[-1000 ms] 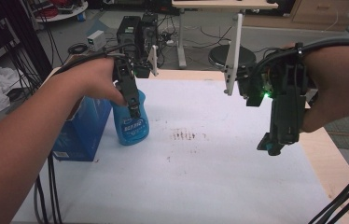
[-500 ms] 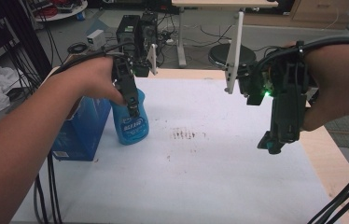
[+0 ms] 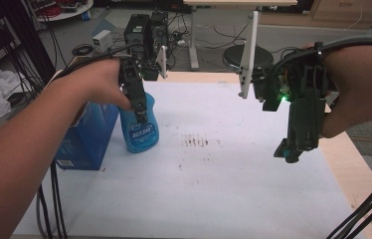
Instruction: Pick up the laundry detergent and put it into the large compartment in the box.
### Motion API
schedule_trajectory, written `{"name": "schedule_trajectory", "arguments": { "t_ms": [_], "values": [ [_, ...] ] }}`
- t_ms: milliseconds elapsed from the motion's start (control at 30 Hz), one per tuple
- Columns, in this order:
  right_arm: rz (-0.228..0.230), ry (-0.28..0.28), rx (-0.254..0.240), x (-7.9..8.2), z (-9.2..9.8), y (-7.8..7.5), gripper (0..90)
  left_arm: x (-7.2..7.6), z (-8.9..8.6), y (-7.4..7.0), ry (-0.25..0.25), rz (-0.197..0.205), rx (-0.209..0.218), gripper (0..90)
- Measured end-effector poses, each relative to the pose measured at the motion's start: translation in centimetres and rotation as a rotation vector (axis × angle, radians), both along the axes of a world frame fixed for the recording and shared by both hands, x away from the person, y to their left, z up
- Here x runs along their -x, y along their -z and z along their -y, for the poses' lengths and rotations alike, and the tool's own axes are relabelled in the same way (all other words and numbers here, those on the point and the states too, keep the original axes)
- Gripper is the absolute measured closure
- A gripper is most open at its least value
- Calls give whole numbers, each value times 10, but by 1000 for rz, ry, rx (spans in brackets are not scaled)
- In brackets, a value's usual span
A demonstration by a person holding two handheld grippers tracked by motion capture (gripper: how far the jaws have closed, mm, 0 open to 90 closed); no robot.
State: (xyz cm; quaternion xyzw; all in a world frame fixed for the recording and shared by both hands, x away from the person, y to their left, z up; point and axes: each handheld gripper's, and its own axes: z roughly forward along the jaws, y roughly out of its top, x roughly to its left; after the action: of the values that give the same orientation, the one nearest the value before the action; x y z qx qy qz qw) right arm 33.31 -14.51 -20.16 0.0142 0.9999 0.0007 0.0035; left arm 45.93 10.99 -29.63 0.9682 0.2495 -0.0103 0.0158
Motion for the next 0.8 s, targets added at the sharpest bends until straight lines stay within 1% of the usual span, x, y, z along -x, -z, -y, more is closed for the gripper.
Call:
{"name": "schedule_trajectory", "arguments": {
  "t_ms": [267, 333, 533, 567, 600, 700, 800],
  "values": [
    [-2, -1, 2, -1, 0, 1, 23, 0, 0, 0, -1, -4, 1, 199],
    [-1, -2, 3, 0, -1, 1, 23, 0, 0, 0, -4, -3, 2, 219],
    [-3, 0, 4, 2, -1, 1, 23, 0, 0, 0, -5, -6, 0, 225],
    [-2, -7, 2, 1, -1, 1, 23, 0, 0, 0, -5, -6, 0, 225],
    [-2, -5, 1, 1, -1, 0, 23, 0, 0, -1, 1, -8, 1, 282],
    [-2, -6, -1, 1, -1, 0, 23, 1, 1, 1, -6, -11, -8, 289],
    [-2, 2, 1, 2, -1, 0, 23, 0, 2, 0, 1, -8, -12, 291]
  ]
}}
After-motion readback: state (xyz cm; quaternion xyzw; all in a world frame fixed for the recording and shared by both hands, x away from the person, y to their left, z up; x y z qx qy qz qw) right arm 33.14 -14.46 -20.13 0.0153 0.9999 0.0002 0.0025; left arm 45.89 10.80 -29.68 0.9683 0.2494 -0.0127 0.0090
